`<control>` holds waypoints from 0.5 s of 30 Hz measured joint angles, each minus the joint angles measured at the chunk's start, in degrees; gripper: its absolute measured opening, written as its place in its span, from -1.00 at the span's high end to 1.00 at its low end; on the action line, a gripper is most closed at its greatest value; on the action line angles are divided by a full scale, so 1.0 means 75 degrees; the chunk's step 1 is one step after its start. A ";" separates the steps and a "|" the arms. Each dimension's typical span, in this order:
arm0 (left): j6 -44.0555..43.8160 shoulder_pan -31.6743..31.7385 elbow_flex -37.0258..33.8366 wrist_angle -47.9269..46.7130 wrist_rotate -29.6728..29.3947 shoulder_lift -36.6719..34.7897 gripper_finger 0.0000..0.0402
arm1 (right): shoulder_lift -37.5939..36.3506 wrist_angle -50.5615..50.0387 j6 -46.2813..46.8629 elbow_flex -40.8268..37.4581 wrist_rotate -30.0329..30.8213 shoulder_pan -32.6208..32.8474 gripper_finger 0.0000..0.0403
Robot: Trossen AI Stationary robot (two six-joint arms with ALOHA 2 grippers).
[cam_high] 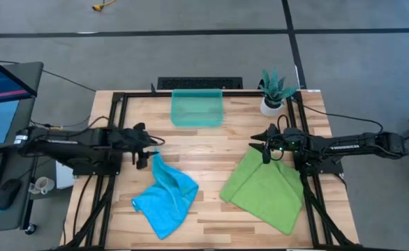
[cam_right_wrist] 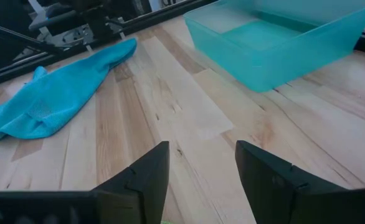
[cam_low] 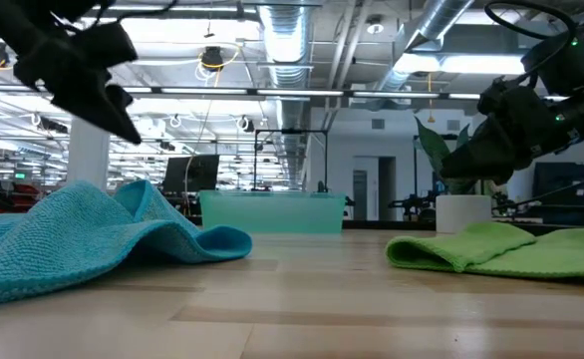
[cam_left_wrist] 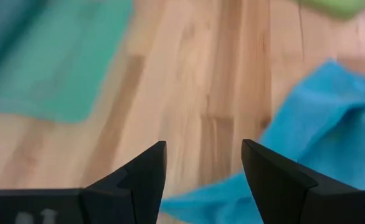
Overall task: Roll microfiber towels into tight, uniform cylinder then place into a basket
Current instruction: Fold the blue microfiber cloth
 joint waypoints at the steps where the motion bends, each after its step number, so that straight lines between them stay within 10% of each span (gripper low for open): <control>1: 0.0014 -0.0041 0.0000 0.0011 0.0109 0.0217 0.00 | 0.0000 -0.0001 0.0001 0.0002 0.0000 0.0000 -0.03; 15: 0.0342 -0.0769 0.0038 -0.0022 -0.0105 0.1691 0.00 | 0.0002 -0.0002 0.0001 0.0002 0.0000 -0.0001 -0.03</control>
